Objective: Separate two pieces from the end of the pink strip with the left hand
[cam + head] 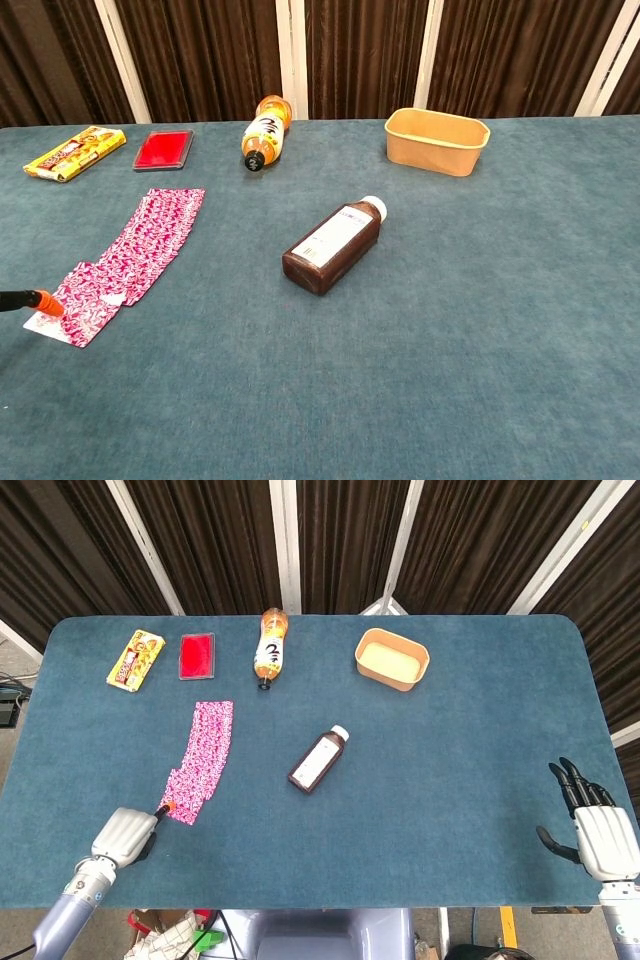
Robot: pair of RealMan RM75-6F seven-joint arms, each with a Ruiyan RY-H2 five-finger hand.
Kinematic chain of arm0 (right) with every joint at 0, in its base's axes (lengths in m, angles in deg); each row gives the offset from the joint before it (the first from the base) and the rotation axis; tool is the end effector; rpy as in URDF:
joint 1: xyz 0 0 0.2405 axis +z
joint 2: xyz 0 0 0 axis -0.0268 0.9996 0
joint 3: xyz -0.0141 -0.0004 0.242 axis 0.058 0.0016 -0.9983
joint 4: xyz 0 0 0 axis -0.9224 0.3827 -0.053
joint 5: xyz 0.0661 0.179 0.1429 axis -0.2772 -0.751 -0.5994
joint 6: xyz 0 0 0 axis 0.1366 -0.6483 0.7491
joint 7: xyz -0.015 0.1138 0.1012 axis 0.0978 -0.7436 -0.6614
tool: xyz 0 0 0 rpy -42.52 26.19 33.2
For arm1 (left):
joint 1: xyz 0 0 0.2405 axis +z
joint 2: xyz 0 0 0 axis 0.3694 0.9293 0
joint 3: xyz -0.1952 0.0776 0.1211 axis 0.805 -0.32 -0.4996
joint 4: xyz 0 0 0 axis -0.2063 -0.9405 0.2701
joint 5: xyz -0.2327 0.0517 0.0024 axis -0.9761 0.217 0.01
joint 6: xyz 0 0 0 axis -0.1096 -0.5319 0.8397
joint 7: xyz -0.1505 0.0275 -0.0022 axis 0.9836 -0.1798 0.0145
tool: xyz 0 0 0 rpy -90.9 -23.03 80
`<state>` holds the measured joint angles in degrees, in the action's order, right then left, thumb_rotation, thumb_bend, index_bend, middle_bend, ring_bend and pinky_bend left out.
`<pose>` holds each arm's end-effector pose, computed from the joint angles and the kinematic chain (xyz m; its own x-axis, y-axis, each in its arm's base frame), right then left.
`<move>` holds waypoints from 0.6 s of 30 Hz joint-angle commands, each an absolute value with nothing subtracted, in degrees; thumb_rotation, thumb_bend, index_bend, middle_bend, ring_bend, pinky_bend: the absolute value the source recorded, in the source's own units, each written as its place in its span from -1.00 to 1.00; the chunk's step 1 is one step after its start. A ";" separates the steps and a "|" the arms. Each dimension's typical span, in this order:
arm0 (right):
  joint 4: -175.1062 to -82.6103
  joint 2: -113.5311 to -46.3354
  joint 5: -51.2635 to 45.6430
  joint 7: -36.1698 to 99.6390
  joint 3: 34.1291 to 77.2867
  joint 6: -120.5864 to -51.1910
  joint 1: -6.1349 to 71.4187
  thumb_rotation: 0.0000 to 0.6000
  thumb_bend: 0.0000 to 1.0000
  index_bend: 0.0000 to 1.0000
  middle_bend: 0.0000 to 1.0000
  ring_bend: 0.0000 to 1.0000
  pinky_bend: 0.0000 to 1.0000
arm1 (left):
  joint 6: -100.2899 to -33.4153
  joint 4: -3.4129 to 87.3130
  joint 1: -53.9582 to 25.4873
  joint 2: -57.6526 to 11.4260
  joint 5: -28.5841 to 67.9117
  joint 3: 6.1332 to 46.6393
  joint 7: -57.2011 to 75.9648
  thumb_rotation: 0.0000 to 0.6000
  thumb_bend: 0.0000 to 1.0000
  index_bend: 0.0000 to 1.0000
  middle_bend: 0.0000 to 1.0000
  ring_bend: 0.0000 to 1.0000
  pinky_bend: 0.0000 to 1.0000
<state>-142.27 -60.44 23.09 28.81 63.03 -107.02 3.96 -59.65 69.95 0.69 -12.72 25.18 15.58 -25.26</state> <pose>-0.3194 -0.1966 0.1355 0.4076 0.0069 0.9131 -0.9114 -0.0595 0.4073 -0.2627 0.2111 -0.0059 0.6316 0.4745 0.6131 0.7673 -0.2693 -0.5821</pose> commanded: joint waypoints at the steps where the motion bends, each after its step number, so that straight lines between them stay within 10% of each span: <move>1: -142.32 -60.41 23.12 28.85 63.04 -106.92 4.02 1.00 -0.40 -1.00 -0.90 -0.60 -0.52 | -59.59 70.00 0.32 -12.86 24.59 15.33 -25.72 1.00 0.73 -0.69 0.75 0.50 0.35; 18: -142.26 -60.43 23.15 28.67 63.07 -107.28 3.76 1.00 -0.40 -1.00 -0.90 -0.60 -0.52 | -60.09 72.51 -0.40 -11.11 23.02 12.57 -26.64 1.00 0.73 -0.69 0.75 0.51 0.35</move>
<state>-142.26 -60.43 23.14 28.67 63.06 -107.28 3.76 -60.07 72.32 -0.38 -11.26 23.06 12.75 -26.54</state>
